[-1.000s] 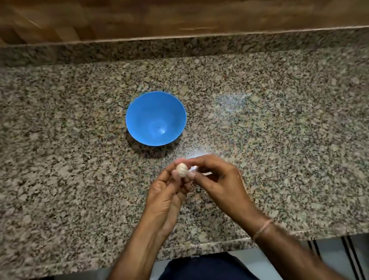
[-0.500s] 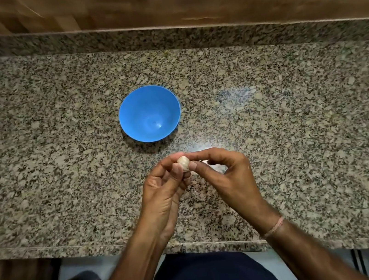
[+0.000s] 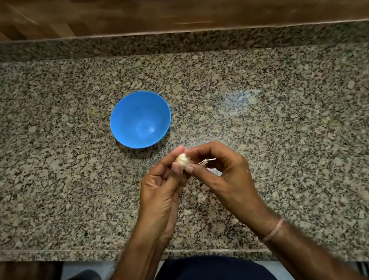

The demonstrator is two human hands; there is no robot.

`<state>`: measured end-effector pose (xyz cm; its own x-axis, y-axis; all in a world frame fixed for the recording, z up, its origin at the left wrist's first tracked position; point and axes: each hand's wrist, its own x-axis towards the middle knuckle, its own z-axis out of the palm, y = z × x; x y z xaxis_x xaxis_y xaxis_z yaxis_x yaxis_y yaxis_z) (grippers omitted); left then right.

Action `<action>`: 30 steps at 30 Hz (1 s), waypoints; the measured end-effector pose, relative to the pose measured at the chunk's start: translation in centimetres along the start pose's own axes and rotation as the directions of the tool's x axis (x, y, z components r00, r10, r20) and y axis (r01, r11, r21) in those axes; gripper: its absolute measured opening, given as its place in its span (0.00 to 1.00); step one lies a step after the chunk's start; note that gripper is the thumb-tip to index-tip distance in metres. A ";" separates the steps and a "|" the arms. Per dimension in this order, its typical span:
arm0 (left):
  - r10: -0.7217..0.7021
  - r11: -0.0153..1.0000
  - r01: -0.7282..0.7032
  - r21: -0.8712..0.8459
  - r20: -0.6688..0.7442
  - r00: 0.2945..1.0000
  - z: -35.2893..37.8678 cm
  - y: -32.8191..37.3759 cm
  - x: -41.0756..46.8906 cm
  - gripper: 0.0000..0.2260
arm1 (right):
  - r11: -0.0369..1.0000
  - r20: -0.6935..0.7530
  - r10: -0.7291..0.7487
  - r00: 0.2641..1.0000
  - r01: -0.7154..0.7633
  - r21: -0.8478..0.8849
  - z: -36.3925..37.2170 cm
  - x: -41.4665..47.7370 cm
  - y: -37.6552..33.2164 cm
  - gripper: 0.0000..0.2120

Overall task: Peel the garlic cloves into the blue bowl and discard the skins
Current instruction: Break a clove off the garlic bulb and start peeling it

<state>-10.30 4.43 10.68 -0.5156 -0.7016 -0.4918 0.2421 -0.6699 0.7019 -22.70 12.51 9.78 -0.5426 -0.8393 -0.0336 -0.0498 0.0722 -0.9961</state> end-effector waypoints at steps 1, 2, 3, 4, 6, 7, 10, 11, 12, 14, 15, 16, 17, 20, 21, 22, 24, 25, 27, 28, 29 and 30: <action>-0.011 1.000 0.011 -0.025 0.012 1.000 0.3 0.0 0.1 0.14 | 1.000 -0.009 -0.001 1.000 0.001 0.026 -0.1 0.0 0.0 0.10; -0.018 0.999 0.019 -0.040 0.028 0.999 0.4 0.1 0.1 0.13 | 0.998 -0.016 0.003 1.000 -0.002 0.055 -0.2 -0.1 0.1 0.10; -0.023 0.999 0.025 -0.048 0.047 0.999 0.6 0.1 0.2 0.13 | 0.996 -0.018 0.016 1.000 -0.014 0.089 -0.3 -0.1 0.1 0.10; -0.023 0.998 0.027 -0.055 0.066 0.998 0.7 0.1 0.3 0.13 | 0.991 -0.018 0.034 0.999 -0.032 0.129 -0.4 -0.1 0.1 0.10; -0.026 0.998 0.031 -0.055 0.089 0.996 0.9 0.1 0.3 0.13 | 0.979 -0.011 0.072 0.997 -0.068 0.195 -0.6 -0.1 0.1 0.10; -0.034 0.998 0.039 -0.049 0.088 0.995 0.9 0.2 0.2 0.13 | 0.974 -0.012 0.088 0.996 -0.083 0.211 -0.6 -0.2 0.0 0.09; -0.050 0.998 0.053 -0.046 0.065 0.997 0.9 0.1 0.3 0.14 | 0.954 -0.018 0.133 0.991 -0.123 0.274 -0.7 -0.5 -0.4 0.08; -0.041 0.998 0.044 -0.041 0.064 0.997 0.8 0.1 0.4 0.15 | 0.943 -0.019 0.142 0.990 -0.129 0.305 -0.8 -0.6 -0.6 0.08; -0.027 0.999 0.029 -0.032 0.059 0.998 0.7 0.1 0.4 0.15 | 0.933 -0.017 0.150 0.989 -0.136 0.332 -0.8 -0.6 -0.7 0.08; 0.002 1.000 -0.002 -0.004 0.046 0.999 0.6 0.1 0.5 0.15 | 0.924 -0.013 0.153 0.988 -0.139 0.358 -0.6 -0.6 -0.8 0.07; 0.010 1.000 -0.010 0.011 0.040 0.999 0.5 0.1 0.5 0.15 | 0.923 -0.014 0.153 0.988 -0.138 0.358 -0.4 -0.6 -0.9 0.07; 0.015 1.000 -0.016 0.021 0.033 0.999 0.5 0.0 0.5 0.14 | 0.924 -0.017 0.156 0.988 -0.140 0.355 -0.2 -0.7 -0.9 0.07; 0.019 0.999 -0.020 0.026 0.027 0.999 0.5 0.0 0.4 0.14 | 0.926 -0.021 0.158 0.987 -0.141 0.351 -0.1 -0.7 -0.9 0.07; 0.029 1.000 -0.029 0.001 0.026 0.999 0.2 -0.1 0.2 0.16 | 0.929 -0.027 0.157 0.987 -0.138 0.343 0.2 -0.7 -0.9 0.08; 0.029 1.000 -0.029 -0.013 0.030 0.999 0.2 -0.1 0.2 0.15 | 0.935 -0.025 0.148 0.989 -0.132 0.330 0.2 -0.7 -0.9 0.08; 0.025 0.999 -0.025 -0.025 0.040 0.999 0.2 -0.1 0.1 0.13 | 0.948 -0.029 0.130 0.991 -0.116 0.297 0.4 -0.7 -0.8 0.08; 0.005 0.999 -0.002 -0.042 0.074 0.997 0.1 0.0 -0.1 0.11 | 0.977 -0.038 0.071 0.997 -0.061 0.207 0.8 -0.9 -0.5 0.08; -0.002 0.999 0.007 -0.049 0.095 0.995 0.0 0.1 -0.1 0.10 | 0.981 -0.033 0.048 0.998 -0.041 0.188 1.0 -1.1 -0.5 0.08; 0.010 0.998 0.000 -0.069 0.140 0.990 -0.4 0.2 0.1 0.15 | 0.965 -0.006 0.074 0.997 -0.070 0.253 1.1 -1.4 -0.9 0.09; 0.023 0.997 -0.011 -0.080 0.155 0.988 -0.7 0.2 0.2 0.19 | 0.942 0.023 0.110 0.994 -0.111 0.315 1.1 -1.5 -1.2 0.10; 0.033 0.996 -0.019 -0.091 0.161 0.986 -0.9 0.3 0.3 0.22 | 0.920 0.047 0.136 0.990 -0.144 0.364 1.0 -1.5 -1.4 0.10; 0.042 0.995 -0.026 -0.097 0.163 0.986 -1.1 0.3 0.3 0.23 | 0.912 0.056 0.145 0.988 -0.155 0.380 1.0 -1.5 -1.5 0.10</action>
<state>-9.46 3.74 10.17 -0.6320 -0.6802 -0.3714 0.3340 -0.6715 0.6614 -21.01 13.11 11.27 -0.4963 -0.8488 -0.1823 0.3579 -0.0088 -0.9337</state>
